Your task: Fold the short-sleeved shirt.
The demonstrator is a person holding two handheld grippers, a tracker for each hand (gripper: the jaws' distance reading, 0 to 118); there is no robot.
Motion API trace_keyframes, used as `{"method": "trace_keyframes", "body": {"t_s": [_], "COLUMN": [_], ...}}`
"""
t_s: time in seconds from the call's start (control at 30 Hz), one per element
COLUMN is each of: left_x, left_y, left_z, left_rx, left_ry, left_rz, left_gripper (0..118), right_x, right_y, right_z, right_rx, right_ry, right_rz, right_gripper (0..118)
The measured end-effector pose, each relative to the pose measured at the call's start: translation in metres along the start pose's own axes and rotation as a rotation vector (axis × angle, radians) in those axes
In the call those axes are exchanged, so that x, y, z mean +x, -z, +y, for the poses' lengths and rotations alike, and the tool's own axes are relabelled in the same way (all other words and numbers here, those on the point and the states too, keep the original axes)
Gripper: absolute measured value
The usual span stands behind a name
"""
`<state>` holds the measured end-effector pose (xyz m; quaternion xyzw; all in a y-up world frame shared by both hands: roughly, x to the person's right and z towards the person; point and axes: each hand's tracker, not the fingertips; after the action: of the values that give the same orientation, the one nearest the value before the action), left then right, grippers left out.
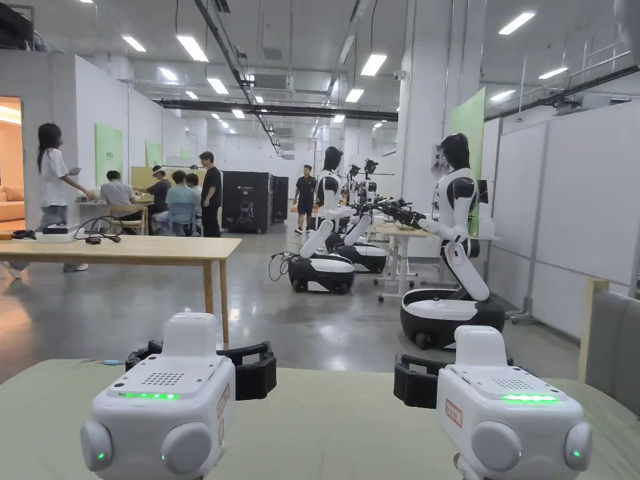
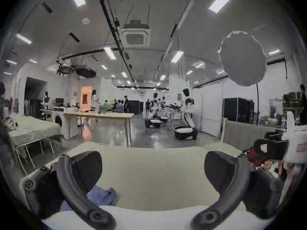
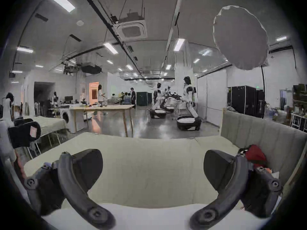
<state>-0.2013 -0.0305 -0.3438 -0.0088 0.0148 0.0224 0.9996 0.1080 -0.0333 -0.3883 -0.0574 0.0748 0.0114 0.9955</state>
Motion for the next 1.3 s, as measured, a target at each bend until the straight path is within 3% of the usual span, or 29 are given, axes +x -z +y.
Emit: {"method": "trace_keyframes", "body": {"t_s": [0.03, 0.07, 0.2, 0.27, 0.33, 0.5, 0.6, 0.73, 0.87, 0.9, 0.93, 0.97, 1.0, 1.03, 1.13, 1.23, 1.27, 1.3], "left_x": [0.000, 0.002, 0.004, 0.008, 0.003, -0.011, -0.041, -0.099, -0.178, -0.199, -0.215, -0.227, -0.240, -0.246, -0.260, -0.262, -0.261, -0.260], "left_y": [0.000, -0.001, -0.006, -0.005, -0.003, -0.007, -0.021, -0.039, -0.030, -0.025, -0.022, -0.020, -0.014, -0.009, 0.011, 0.050, 0.064, 0.082], "left_z": [0.000, -0.001, -0.004, -0.007, -0.005, -0.005, -0.011, -0.026, -0.054, -0.066, -0.078, -0.091, -0.106, -0.117, -0.153, -0.194, -0.205, -0.220], "left_rx": [-0.002, -0.002, 0.015, 0.024, 0.012, 0.011, -0.006, -0.087, -0.482, -0.578, -0.645, -0.669, -0.690, -0.699, -0.730, -0.823, -0.773, -0.853], "left_ry": [0.002, 0.006, 0.039, 0.080, 0.020, 0.041, 0.020, 0.058, 0.024, -0.010, -0.036, -0.054, -0.054, -0.067, -0.154, -0.142, -0.087, -0.114], "left_rz": [-0.001, 0.000, -0.042, 0.094, -0.026, 0.045, 0.111, 0.256, 0.294, 0.291, 0.284, 0.289, 0.289, 0.282, 0.240, 0.202, 0.179, 0.193], "left_gripper": [0, 0, 0, 0, 0, 0, 0, 0, 0, 2, 20, 51, 91, 118, 117, 117, 117, 116], "right_x": [0.000, 0.000, -0.001, -0.004, 0.001, -0.009, -0.036, -0.101, -0.163, -0.176, -0.186, -0.195, -0.202, -0.209, -0.222, -0.228, -0.228, -0.228], "right_y": [-0.001, -0.001, -0.004, -0.002, -0.005, -0.006, -0.001, 0.006, 0.016, 0.019, 0.022, 0.025, 0.028, 0.031, 0.045, 0.060, 0.065, 0.070], "right_z": [0.000, 0.001, 0.001, -0.001, -0.003, -0.003, -0.006, -0.017, -0.036, -0.042, -0.048, -0.055, -0.062, -0.068, -0.085, -0.101, -0.106, -0.112], "right_rx": [0.002, 0.000, 0.005, 0.000, 0.021, 0.022, 0.022, 0.019, -0.037, -0.054, -0.066, -0.075, -0.084, -0.097, -0.131, -0.167, -0.180, -0.194], "right_ry": [-0.002, -0.004, -0.016, -0.061, -0.025, -0.040, -0.051, -0.075, -0.057, -0.056, -0.059, -0.066, -0.073, -0.077, -0.094, -0.109, -0.113, -0.118], "right_rz": [-0.003, -0.006, -0.015, -0.107, -0.056, -0.030, 0.050, 0.193, 0.354, 0.381, 0.399, 0.417, 0.426, 0.438, 0.457, 0.460, 0.459, 0.453], "right_gripper": [16, 2, 1, 1, 1, 1, 1, 1, 1, 1, 1, 1, 1, 1, 1, 1, 1, 1]}}
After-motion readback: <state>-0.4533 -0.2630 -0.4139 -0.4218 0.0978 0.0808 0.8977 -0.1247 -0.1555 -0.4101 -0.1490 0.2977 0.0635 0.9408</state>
